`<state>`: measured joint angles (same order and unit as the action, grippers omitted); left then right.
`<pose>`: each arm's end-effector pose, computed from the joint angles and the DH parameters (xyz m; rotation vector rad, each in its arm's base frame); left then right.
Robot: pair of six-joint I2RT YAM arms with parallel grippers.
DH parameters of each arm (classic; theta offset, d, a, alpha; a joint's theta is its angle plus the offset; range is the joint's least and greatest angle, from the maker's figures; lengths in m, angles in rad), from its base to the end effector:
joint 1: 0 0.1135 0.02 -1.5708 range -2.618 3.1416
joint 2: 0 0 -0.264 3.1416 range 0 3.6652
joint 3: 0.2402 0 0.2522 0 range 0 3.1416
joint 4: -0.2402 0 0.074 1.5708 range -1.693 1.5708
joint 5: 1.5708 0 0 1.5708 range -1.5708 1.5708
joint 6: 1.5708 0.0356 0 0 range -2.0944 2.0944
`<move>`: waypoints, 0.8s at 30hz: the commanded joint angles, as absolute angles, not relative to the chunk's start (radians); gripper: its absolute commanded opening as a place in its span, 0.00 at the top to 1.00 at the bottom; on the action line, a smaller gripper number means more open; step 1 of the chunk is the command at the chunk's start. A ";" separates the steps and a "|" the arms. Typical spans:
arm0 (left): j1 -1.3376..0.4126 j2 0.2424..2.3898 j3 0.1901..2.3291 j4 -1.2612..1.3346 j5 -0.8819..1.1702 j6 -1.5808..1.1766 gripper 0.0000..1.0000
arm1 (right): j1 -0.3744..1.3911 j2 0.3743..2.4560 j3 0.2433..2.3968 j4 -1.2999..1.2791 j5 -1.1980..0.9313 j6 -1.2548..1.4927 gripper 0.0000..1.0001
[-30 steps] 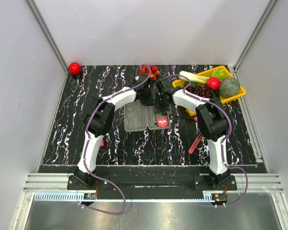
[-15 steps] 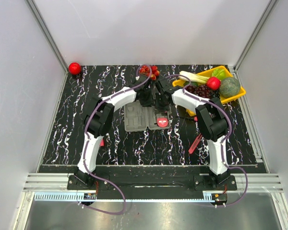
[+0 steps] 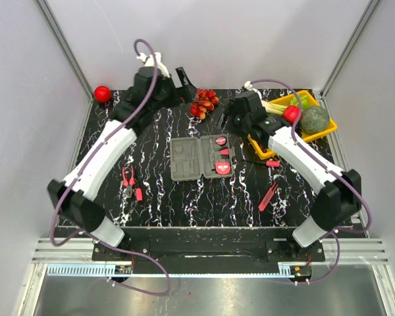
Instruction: Pack the tool kit
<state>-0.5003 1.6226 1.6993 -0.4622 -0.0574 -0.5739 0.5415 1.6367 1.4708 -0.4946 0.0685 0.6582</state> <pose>0.3299 -0.1780 0.4145 -0.1129 2.0095 -0.6437 0.3229 0.1914 0.3285 0.1721 2.2861 0.5685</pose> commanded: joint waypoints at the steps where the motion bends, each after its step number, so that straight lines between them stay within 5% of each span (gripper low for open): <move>1: -0.450 1.514 1.593 -0.503 -0.083 -0.480 0.01 | 0.546 1.499 1.392 -0.566 0.214 0.681 0.21; 5: -0.385 1.372 1.433 -0.555 -0.068 -0.477 0.01 | 0.545 1.370 1.313 -0.673 0.363 0.721 0.01; 16: -0.359 1.117 1.031 -0.560 0.054 -0.515 0.01 | 0.531 1.184 1.119 -1.170 0.488 1.078 0.01; 24: -0.359 1.121 1.002 -0.551 0.063 -0.514 0.01 | 0.419 1.170 0.866 -1.037 0.374 1.096 0.08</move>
<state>-0.3588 1.1240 0.9855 -0.6079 0.0502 -0.5098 0.4904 1.1801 0.9558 -1.1080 0.4126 1.0645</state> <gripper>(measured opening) 0.988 0.955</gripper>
